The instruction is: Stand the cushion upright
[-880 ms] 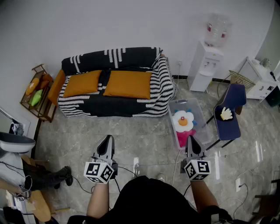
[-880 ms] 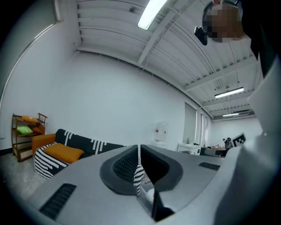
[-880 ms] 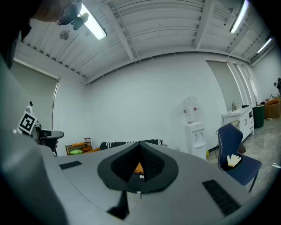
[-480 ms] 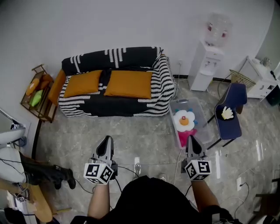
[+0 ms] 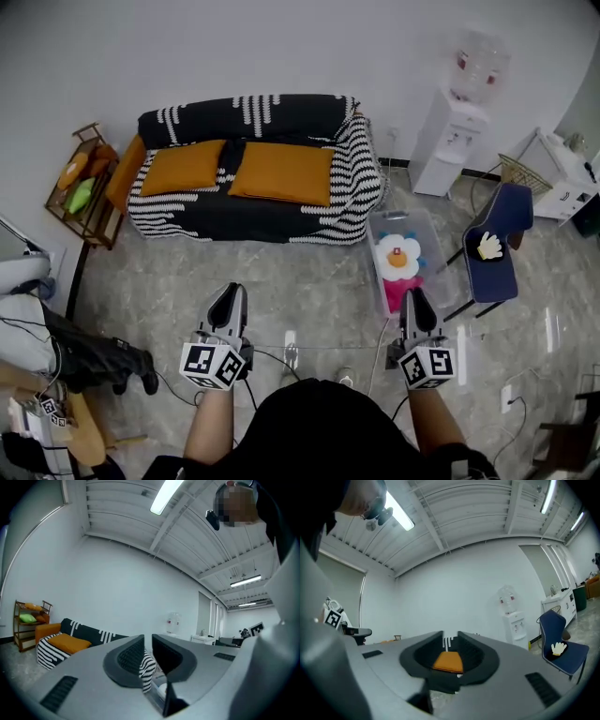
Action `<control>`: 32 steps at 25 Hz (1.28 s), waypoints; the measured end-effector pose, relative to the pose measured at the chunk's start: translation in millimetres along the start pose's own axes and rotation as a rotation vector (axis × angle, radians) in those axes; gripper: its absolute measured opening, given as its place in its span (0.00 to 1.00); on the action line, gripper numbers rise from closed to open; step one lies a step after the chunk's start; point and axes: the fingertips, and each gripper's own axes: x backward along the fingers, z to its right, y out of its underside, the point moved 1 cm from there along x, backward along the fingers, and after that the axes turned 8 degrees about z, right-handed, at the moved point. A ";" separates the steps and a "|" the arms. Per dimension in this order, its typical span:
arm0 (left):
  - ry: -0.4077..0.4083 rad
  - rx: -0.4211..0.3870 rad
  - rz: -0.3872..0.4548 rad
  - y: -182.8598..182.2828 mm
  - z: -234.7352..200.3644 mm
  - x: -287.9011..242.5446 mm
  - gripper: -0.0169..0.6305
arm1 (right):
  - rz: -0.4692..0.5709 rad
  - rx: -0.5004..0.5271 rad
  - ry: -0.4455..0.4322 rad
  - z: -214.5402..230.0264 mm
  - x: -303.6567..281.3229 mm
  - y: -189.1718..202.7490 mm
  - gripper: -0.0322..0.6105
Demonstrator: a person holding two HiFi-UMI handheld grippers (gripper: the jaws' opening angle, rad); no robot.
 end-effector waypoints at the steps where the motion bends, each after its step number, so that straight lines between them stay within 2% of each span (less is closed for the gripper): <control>1: -0.004 0.000 0.008 -1.0 -1.6 1.2 0.21 | 0.006 -0.015 -0.013 -4.0 -1.7 0.1 0.35; 2: -0.011 0.000 0.010 -1.3 -3.8 2.1 0.41 | 0.010 -0.024 -0.021 -7.5 -3.4 0.6 0.51; 3: -0.022 -0.002 0.006 -1.2 -6.6 2.8 0.51 | 0.011 -0.023 -0.024 -10.6 -5.0 1.1 0.53; 5: -0.037 -0.011 -0.009 -1.3 -12.4 4.0 0.54 | 0.005 -0.002 -0.026 -17.4 -8.3 2.1 0.56; 17: 0.025 -0.044 -0.040 -11.6 -39.2 27.6 0.55 | 0.001 0.031 -0.072 -82.2 -15.9 11.6 0.56; 26: 0.012 0.015 -0.027 -12.7 -63.5 48.6 0.55 | 0.002 0.009 -0.112 -124.8 -20.6 11.5 0.56; 32: -0.010 0.041 -0.045 -7.4 -73.5 39.9 0.54 | -0.001 0.025 -0.126 -129.9 -39.3 14.0 0.56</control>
